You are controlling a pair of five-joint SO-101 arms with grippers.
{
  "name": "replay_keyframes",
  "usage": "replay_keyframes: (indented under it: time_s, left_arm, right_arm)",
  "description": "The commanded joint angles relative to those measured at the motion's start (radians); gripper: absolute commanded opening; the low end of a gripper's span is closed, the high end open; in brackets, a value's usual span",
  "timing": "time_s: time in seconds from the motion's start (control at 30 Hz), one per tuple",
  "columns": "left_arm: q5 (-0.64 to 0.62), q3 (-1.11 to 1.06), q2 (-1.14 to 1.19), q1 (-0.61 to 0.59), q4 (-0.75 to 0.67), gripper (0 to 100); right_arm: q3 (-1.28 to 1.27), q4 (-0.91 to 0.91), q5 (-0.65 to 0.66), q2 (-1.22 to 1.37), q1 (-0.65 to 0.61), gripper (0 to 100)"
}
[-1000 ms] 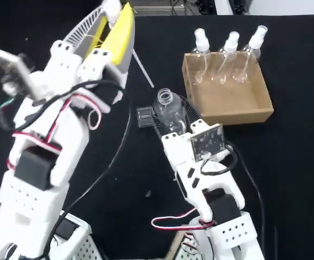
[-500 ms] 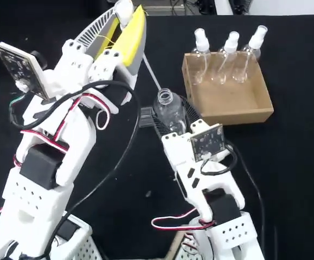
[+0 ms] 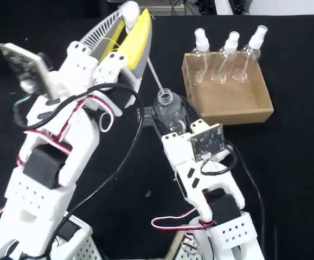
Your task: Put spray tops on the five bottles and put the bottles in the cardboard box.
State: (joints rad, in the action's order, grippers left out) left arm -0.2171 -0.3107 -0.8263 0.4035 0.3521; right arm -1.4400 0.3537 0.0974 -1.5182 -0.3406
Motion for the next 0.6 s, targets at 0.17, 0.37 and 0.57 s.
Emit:
replay_keyframes:
  time_s: [0.17,0.37,0.57]
  left_arm:
    - [-0.003,-0.044,-0.009,0.022,-0.014,3]
    - [0.006,-0.127,-0.025,0.157,-0.012,3]
    - [0.005,-0.165,-0.064,0.117,0.132,11]
  right_arm:
    - [0.007,-0.034,-0.003,-0.027,-0.014,1.0]
    - [0.007,-0.034,-0.003,-0.027,-0.011,1.0]
    - [0.007,-0.031,-0.003,-0.027,-0.008,1.0]
